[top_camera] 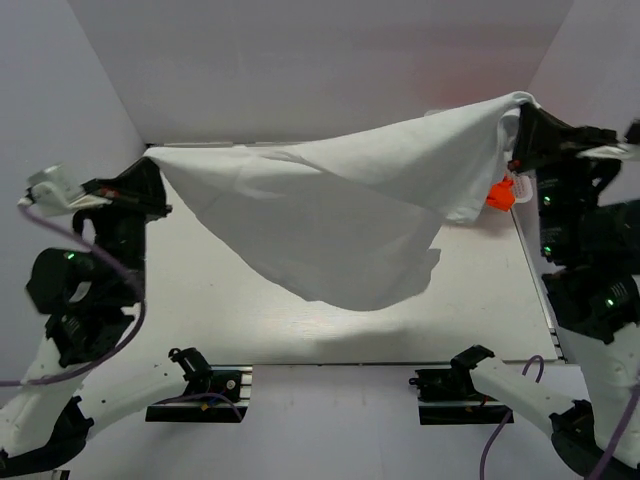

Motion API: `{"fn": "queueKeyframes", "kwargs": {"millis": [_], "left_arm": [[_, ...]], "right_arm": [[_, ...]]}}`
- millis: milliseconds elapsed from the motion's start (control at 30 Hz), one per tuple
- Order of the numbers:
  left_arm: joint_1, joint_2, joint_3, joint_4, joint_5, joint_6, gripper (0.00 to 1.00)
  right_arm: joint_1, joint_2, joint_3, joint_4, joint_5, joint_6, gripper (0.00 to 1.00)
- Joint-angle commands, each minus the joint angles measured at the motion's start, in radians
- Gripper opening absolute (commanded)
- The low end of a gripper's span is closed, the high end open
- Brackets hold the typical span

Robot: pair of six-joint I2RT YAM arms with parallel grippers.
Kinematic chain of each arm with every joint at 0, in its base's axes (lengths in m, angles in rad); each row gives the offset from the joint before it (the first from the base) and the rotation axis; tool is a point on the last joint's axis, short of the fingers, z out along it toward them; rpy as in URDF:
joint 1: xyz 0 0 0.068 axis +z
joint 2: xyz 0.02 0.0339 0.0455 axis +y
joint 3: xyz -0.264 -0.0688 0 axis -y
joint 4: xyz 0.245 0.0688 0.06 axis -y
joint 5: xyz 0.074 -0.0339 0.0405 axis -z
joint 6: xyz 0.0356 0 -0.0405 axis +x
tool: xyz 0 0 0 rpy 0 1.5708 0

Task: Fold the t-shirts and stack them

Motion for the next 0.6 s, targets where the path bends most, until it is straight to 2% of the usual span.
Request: {"fn": "queueKeyframes", "kwargs": {"millis": [0, 33, 67, 100, 133, 167, 200, 233, 333, 367, 400, 433, 467, 500, 533, 567], "left_arm": [[0.004, 0.186, 0.000, -0.009, -0.013, 0.054, 0.00], [0.004, 0.223, 0.000, -0.010, 0.019, 0.069, 0.00], [0.004, 0.266, -0.098, 0.217, -0.085, 0.104, 0.00], [0.015, 0.322, -0.142, 0.372, -0.294, 0.206, 0.00], [0.015, 0.449, -0.153, 0.430, -0.357, 0.284, 0.00], [0.056, 0.506, -0.132, 0.355, -0.411, 0.243, 0.00], [0.076, 0.551, -0.132, 0.296, -0.383, 0.201, 0.00], [0.104, 0.586, -0.132, 0.238, -0.363, 0.056, 0.00], [0.249, 0.698, -0.170, 0.084, -0.326, -0.138, 0.00], [0.329, 0.732, -0.170, 0.047, -0.306, -0.258, 0.00], [0.366, 0.810, -0.170, -0.012, -0.284, -0.296, 0.00], [0.396, 0.858, -0.138, -0.013, -0.284, -0.313, 0.17], [0.426, 0.908, -0.098, -0.023, -0.242, -0.303, 0.34], [0.472, 0.964, -0.039, -0.087, -0.214, -0.348, 0.56], [0.490, 1.072, 0.088, -0.247, -0.202, -0.386, 0.79], [0.506, 1.119, 0.147, -0.308, -0.176, -0.434, 0.96]], "right_arm": [[0.001, 0.147, -0.038, 0.004, 0.016, -0.004, 0.00], [-0.003, 0.191, -0.047, 0.001, 0.020, 0.008, 0.00], [-0.005, 0.219, -0.058, 0.007, 0.026, 0.014, 0.00], [-0.012, 0.245, -0.082, 0.016, 0.031, 0.026, 0.00], [-0.014, 0.336, -0.099, 0.016, 0.031, 0.049, 0.00], [-0.028, 0.366, -0.115, 0.018, 0.024, 0.078, 0.00], [-0.035, 0.400, -0.121, 0.000, -0.016, 0.092, 0.00], [-0.045, 0.506, -0.128, -0.013, -0.062, 0.124, 0.00], [-0.092, 0.706, -0.124, -0.028, -0.168, 0.201, 0.00], [-0.112, 0.745, -0.121, -0.024, -0.206, 0.213, 0.00], [-0.126, 0.821, -0.107, -0.022, -0.223, 0.224, 0.00], [-0.138, 0.858, -0.075, -0.042, -0.239, 0.233, 0.00], [-0.141, 0.948, -0.035, -0.046, -0.313, 0.205, 0.21], [-0.146, 0.975, -0.011, -0.071, -0.325, 0.200, 0.57], [-0.149, 1.000, 0.044, -0.111, -0.332, 0.198, 0.64], [-0.150, 1.042, 0.089, -0.134, -0.337, 0.194, 0.72]]}}
